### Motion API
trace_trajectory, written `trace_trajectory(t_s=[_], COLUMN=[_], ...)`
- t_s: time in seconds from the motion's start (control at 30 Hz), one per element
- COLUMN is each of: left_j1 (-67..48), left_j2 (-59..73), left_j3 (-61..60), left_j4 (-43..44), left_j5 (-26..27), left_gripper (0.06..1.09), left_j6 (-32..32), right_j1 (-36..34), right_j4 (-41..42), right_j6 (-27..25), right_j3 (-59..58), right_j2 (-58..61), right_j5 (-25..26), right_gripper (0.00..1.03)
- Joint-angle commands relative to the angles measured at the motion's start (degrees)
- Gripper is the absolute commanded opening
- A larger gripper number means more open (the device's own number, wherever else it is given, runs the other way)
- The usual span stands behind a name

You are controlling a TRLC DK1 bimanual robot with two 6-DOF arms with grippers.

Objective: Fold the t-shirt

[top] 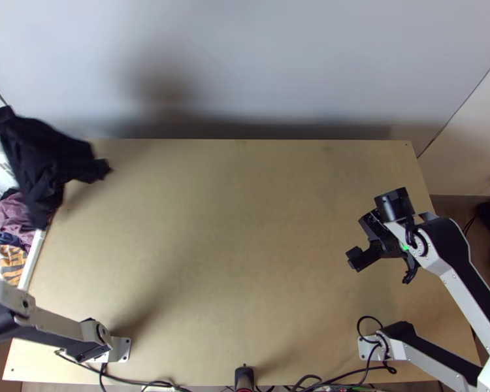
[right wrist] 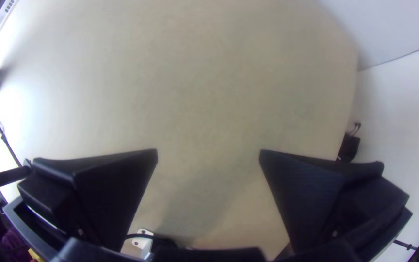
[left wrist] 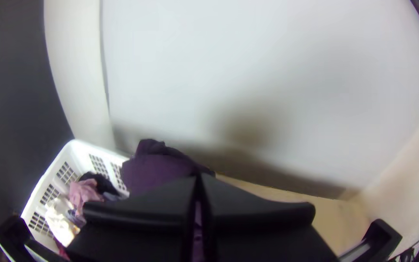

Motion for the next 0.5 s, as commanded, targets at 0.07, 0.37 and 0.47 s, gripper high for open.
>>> trace_trajectory(t_s=[0.07, 0.37, 0.47], left_j1=[-17.5, -39.6, -47.4], left_j2=[-7.4, -6.7, -5.2], left_j3=[-0.1, -5.5, -9.2], left_j4=[2.0, 1.3, 1.6], left_j5=[0.3, -0.8, -1.1], left_gripper=[0.10, 0.10, 0.10], left_j6=[-1.7, -6.4, -6.4], right_j1=[-0.5, -0.5, -0.5], right_j4=[-0.6, -0.8, -0.8], right_j6=[0.0, 0.0, 0.0], right_j3=[0.2, 1.1, 1.6], right_j2=[-2.4, -2.7, -2.5], right_j5=[0.1, 0.2, 0.2], right_gripper=[0.98, 0.98, 0.98])
